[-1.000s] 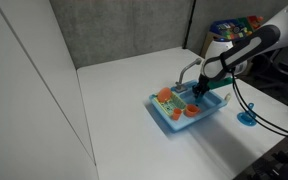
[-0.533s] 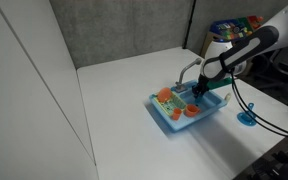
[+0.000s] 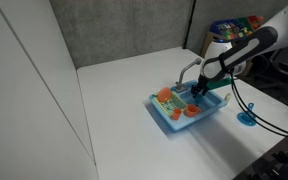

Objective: Pick up the blue handleless cup and put it in the sink

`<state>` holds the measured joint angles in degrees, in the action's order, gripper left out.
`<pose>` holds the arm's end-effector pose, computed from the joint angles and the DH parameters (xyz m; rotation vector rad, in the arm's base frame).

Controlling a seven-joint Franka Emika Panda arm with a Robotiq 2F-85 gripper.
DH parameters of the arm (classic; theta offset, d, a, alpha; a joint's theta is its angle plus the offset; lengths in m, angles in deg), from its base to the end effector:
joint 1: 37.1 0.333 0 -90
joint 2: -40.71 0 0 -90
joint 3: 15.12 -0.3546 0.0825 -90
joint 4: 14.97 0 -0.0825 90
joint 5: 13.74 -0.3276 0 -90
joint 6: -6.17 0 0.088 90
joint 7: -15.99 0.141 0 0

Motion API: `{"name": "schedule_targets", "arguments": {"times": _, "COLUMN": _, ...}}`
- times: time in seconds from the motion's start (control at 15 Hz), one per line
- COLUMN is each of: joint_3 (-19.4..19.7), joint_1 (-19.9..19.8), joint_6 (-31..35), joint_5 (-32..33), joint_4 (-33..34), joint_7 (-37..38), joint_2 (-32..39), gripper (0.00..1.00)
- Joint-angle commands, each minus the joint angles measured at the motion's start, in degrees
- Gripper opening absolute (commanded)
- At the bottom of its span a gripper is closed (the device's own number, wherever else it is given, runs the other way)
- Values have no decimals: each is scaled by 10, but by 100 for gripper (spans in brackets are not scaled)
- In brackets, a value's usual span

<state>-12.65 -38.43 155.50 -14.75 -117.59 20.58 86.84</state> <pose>0.6416 -0.0401 0.1423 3.1111 -0.2309 0.0173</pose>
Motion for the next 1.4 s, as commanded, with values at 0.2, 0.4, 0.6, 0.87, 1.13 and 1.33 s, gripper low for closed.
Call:
{"name": "schedule_targets", "arguments": {"times": 0.2, "joint_3": 3, "joint_1": -5, "joint_6": -10, "joint_5": -11, "joint_4": -7, "joint_7": 6, "joint_2": -25, "gripper": 100}}
{"name": "schedule_targets", "arguments": {"times": 0.4, "joint_3": 21, "joint_1": 7, "joint_6": -31, "joint_5": -2, "joint_4": -17, "joint_7": 23, "joint_2": -47, "gripper": 100}}
{"name": "schedule_targets", "arguments": {"times": 0.6, "joint_3": 36, "joint_1": 18, "joint_6": -59, "joint_5": 9, "joint_4": -32, "joint_7": 32, "joint_2": -75, "gripper": 100}}
{"name": "schedule_targets", "arguments": {"times": 0.87, "joint_3": 40, "joint_1": 27, "joint_6": -98, "joint_5": 25, "joint_4": -60, "joint_7": 32, "joint_2": -121, "gripper": 100}}
{"name": "schedule_targets", "arguments": {"times": 1.13, "joint_3": 40, "joint_1": 37, "joint_6": -145, "joint_5": 38, "joint_4": -87, "joint_7": 50, "joint_2": -174, "gripper": 100}}
{"name": "schedule_targets", "arguments": {"times": 1.33, "joint_3": 34, "joint_1": 41, "joint_6": -185, "joint_5": 44, "joint_4": -112, "joint_7": 62, "joint_2": -223, "gripper": 100}}
